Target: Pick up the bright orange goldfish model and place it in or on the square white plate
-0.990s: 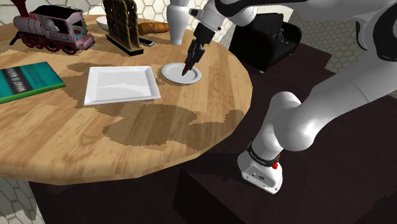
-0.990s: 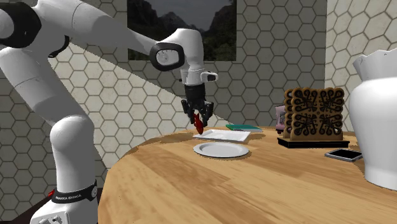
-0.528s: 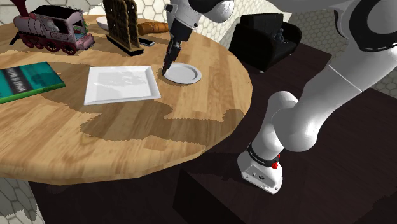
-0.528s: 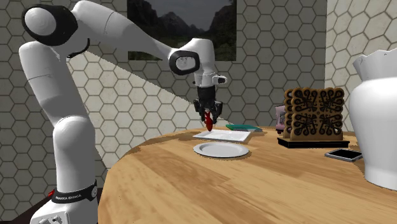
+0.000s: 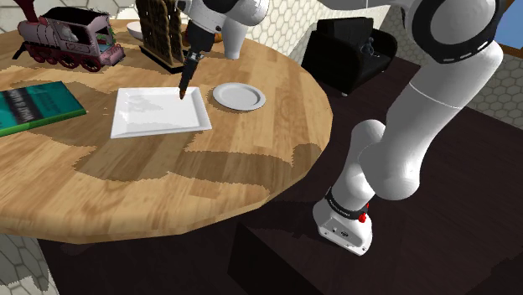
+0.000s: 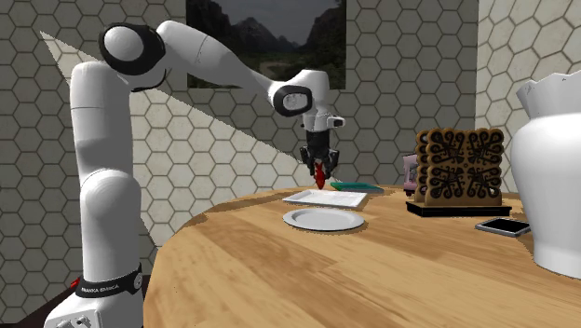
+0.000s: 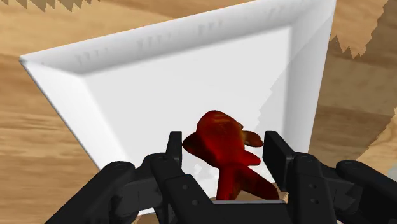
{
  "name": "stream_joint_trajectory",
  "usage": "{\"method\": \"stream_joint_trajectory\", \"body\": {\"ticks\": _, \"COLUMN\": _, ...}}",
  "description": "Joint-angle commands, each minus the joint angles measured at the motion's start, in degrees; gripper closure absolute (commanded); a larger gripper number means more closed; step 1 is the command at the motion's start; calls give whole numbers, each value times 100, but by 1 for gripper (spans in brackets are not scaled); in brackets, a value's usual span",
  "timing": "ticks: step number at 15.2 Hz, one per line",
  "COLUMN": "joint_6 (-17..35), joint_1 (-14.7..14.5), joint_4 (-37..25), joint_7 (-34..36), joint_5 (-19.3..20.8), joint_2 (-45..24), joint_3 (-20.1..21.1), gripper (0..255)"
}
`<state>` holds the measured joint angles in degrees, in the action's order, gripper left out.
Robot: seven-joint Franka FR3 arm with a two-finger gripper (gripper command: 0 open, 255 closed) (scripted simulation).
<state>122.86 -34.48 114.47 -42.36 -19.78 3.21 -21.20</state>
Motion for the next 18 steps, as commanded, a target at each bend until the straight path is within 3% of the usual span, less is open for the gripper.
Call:
{"method": "stream_joint_trajectory", "body": {"ticks": 1, "joint_6": -45, "joint_1": -64, "joint_4": -430, "joint_7": 87, "joint_5": -125, "joint_2": -386, "joint_3": 49, "gripper": 255}}
{"method": "stream_joint_trajectory", "body": {"ticks": 5, "joint_6": -190, "joint_1": -138, "joint_4": -1358, "joint_7": 273, "joint_5": -340, "joint_2": -1171, "joint_3": 149, "gripper": 255}}
{"method": "stream_joint_trajectory", "body": {"ticks": 18, "joint_6": 630, "joint_1": -127, "joint_4": -720, "joint_7": -137, "joint_5": -673, "joint_2": -1431, "joint_3": 221, "gripper": 255}}
